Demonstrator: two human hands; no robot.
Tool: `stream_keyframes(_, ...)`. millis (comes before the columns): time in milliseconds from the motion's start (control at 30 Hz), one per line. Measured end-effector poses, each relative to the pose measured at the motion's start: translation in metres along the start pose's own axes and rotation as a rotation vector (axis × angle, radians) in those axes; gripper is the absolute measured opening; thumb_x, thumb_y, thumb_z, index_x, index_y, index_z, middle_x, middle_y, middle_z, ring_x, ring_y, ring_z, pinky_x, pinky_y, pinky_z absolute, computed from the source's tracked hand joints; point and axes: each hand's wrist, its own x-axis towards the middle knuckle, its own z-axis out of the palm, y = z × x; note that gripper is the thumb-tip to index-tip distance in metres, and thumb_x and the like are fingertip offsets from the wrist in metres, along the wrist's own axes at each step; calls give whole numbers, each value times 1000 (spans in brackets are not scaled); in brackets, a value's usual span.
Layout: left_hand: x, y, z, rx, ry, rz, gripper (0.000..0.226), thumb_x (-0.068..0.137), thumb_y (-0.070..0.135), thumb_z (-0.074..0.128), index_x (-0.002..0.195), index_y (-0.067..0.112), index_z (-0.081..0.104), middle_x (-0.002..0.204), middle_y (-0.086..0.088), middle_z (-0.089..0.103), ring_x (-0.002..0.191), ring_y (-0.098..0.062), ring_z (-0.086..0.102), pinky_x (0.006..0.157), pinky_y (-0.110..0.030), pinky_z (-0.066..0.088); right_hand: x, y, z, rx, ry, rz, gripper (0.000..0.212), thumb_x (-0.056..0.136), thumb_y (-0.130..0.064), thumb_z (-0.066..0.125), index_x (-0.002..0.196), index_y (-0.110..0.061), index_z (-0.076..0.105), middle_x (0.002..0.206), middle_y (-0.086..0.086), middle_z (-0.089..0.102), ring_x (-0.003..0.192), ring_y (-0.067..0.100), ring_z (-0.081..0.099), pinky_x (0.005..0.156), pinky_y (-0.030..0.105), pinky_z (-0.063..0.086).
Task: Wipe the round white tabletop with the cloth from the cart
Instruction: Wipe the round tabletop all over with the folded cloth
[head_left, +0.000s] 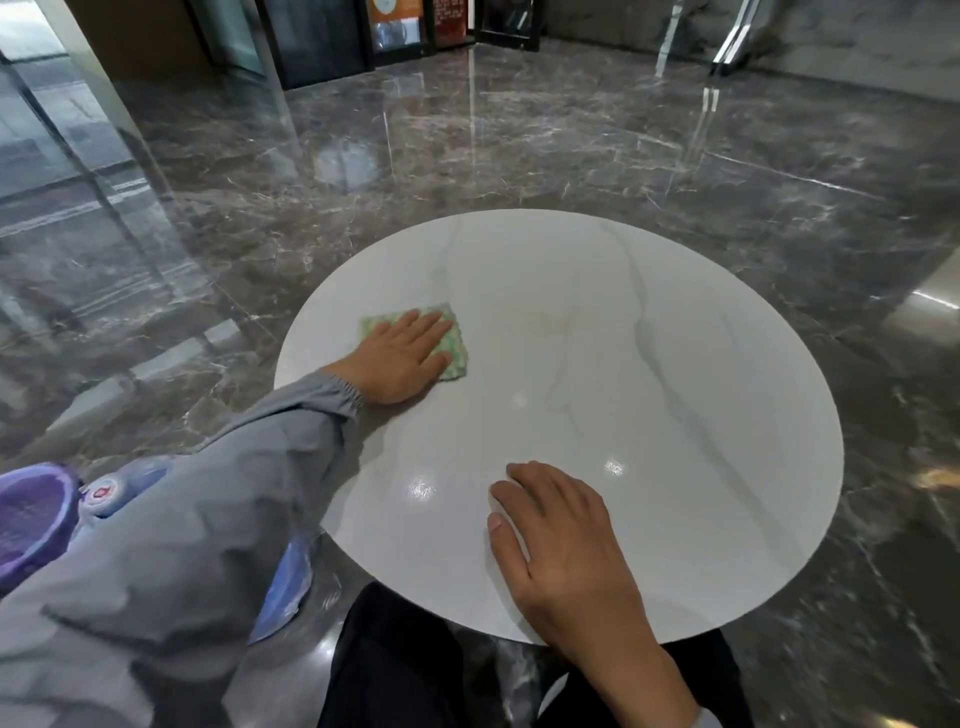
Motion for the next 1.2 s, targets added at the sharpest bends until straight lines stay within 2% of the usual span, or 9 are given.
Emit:
stream_keyframes(133,-12,17,8,-3,23,-25,64,107,55,11,166,31,-1,175,7,-7,161,-18,-8,128,-44,-4,-1,0,1,-3,24,-8,27,103,-32,47,121,-22,65,133,-2,61,131,21,52,113,35,34)
stream_keyframes(267,-81,49,33,2,46,176,76,94,67,-3,164,39,-9,169,18,-21,156,-9,-23,125,-34,-17,-1,1,5,-11,71,-14,30,101,-34,50,119,-21,69,132,0,63,128,22,56,110,39,38)
stream_keyframes(367,-107,51,39,-7,49,267,65,102,68,5,161,45,-12,164,26,-27,151,2,-31,122,-27,-22,0,2,8,-23,99,-33,31,100,-34,52,117,-18,72,130,2,65,126,24,58,108,41,41)
stream_keyframes(467,-74,36,26,-11,7,179,63,106,64,13,161,44,-10,168,21,-20,156,-5,-23,127,-33,-13,1,2,8,-24,74,-25,30,100,-35,51,118,-20,71,131,0,64,127,23,57,109,40,39)
stream_keyframes(600,-2,3,3,-4,13,-73,66,108,57,18,166,31,0,175,6,-8,161,-18,-8,128,-43,-2,1,1,4,-5,47,-9,29,100,-37,49,117,-24,68,131,-5,62,127,20,56,110,36,35)
stream_keyframes(767,32,9,-6,-26,34,-223,63,110,50,19,167,29,3,175,6,-6,161,-21,-6,128,-47,-1,3,0,0,-10,54,-18,25,99,-36,50,114,-25,67,126,-7,60,124,17,55,108,33,32)
stream_keyframes(867,8,26,1,-26,16,-137,64,108,54,16,166,31,-1,175,7,-8,161,-20,-9,128,-45,-3,4,-1,1,-21,69,-21,25,97,-36,51,111,-25,68,124,-7,62,122,18,55,106,32,32)
stream_keyframes(967,-39,47,15,-12,-5,-20,83,89,69,-4,165,35,-6,173,10,-11,160,-17,-12,128,-43,-6,4,0,2,-19,84,-33,26,97,-36,51,110,-25,69,124,-7,63,122,18,55,106,33,33)
stream_keyframes(1200,-141,77,49,-11,45,100,85,81,73,-25,159,41,-19,166,20,-26,152,-6,-32,125,-35,-20,2,1,4,-19,61,-25,31,97,-35,46,110,-24,72,125,-5,65,123,18,57,107,34,33)
